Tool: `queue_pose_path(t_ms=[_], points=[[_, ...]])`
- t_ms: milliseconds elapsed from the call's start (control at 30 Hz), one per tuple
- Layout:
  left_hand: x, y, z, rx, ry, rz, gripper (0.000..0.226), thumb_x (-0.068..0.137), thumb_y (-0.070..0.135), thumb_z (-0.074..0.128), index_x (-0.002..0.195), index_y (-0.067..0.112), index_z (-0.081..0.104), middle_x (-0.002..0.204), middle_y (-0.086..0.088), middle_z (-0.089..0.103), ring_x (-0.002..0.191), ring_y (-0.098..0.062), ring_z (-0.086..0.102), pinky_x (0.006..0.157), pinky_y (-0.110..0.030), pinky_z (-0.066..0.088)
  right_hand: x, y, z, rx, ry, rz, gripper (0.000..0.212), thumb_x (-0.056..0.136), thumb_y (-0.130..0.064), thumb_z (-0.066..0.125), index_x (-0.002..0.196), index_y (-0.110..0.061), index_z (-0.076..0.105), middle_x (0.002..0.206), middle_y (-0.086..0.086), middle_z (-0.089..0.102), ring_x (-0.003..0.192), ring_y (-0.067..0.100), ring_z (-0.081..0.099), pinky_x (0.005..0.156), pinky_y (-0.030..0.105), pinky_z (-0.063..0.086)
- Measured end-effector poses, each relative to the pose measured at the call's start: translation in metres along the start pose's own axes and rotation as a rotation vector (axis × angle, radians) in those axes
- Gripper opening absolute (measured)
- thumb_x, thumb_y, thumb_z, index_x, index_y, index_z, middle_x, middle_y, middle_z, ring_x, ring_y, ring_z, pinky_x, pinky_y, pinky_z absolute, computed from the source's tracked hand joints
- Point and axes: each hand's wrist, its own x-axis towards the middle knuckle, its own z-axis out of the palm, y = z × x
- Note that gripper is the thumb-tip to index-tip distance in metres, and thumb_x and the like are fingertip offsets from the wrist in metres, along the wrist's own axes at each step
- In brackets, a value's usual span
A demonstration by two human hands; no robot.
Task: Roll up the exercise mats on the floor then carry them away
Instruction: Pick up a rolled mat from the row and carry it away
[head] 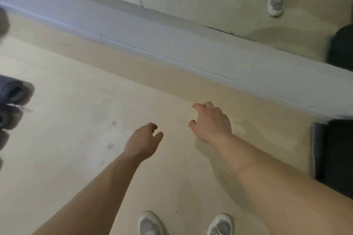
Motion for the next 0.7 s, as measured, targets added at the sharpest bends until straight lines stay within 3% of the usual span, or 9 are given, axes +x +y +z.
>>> queue_pose_path(t_ms=[433,700], points=[[-0.109,-0.426,-0.228,-0.348,0.324,-0.447,0.045,0.104,0.038,0.05,0.144,0.017,0.053,0.144,0.001,0.058,0.126,-0.021,0.057,0.1,-0.033,0.043,-0.002,-0.518,0.103,-0.305,-0.188,-0.577,0.056,0.101,-0.034,0.05,0.155,-0.027,0.039,0.155,0.003,0.039,0.134,0.031,0.045,0.101,0.04,0.042],[-0.157,-0.61,-0.267,-0.563,0.334,-0.749,0.047,0.104,0.038,0.05,0.144,0.016,0.051,0.145,0.0,0.057,0.126,-0.021,0.057,0.102,-0.032,0.044,-0.006,-0.704,0.199,-0.469,-0.418,-0.778,0.06,0.098,-0.032,0.051,0.156,-0.027,0.037,0.154,0.001,0.039,0.131,0.027,0.049,0.091,0.038,0.047]])
